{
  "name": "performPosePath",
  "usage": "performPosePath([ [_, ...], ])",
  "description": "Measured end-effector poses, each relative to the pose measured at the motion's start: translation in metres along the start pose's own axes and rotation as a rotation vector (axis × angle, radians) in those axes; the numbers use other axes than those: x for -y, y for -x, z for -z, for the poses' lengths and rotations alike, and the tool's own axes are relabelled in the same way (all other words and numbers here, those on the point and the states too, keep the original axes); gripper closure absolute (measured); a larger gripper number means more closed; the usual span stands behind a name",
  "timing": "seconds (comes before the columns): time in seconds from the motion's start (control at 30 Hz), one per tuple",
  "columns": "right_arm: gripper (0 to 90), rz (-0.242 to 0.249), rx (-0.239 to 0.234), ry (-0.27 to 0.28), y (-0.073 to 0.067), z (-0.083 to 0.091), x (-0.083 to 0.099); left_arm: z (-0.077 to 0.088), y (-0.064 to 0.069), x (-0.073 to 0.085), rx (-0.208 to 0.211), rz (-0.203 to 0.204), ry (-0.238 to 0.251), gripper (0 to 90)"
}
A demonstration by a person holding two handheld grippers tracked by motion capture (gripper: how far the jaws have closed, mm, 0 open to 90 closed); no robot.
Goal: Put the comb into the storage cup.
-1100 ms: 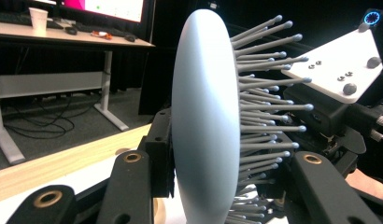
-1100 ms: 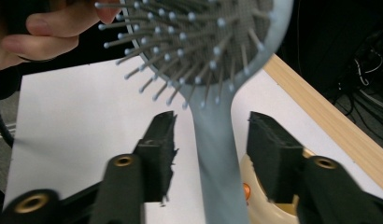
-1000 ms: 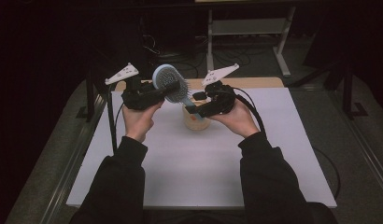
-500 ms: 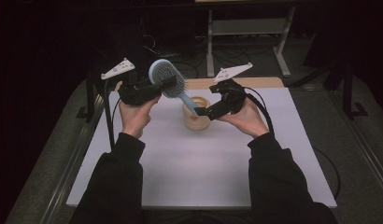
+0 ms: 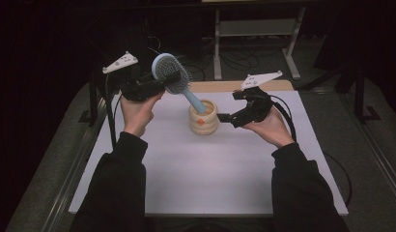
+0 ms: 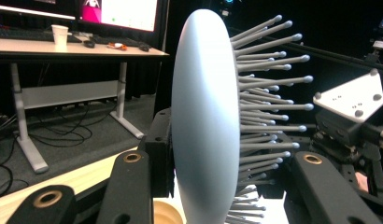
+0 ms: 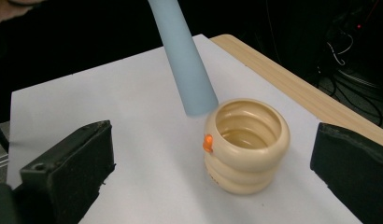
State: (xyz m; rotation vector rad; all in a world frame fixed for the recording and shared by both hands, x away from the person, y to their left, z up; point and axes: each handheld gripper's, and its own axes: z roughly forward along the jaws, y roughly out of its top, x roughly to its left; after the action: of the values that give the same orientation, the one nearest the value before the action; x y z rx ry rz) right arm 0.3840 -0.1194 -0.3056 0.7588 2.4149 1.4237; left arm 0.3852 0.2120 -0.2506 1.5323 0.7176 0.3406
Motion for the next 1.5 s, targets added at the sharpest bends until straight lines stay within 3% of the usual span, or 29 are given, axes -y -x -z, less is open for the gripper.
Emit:
performPosePath([
  [0.83,0.0,-0.068,0.064,0.058,0.018,0.038,0.057,-0.012,-0.017,-0.015,-0.038,-0.003,0.016,57.4],
  [1.5,0.0,-0.098,0.077,0.101,0.017,0.058,0.096,-0.029,-0.033,-0.006,-0.069,0.001,-0.013,57.3],
])
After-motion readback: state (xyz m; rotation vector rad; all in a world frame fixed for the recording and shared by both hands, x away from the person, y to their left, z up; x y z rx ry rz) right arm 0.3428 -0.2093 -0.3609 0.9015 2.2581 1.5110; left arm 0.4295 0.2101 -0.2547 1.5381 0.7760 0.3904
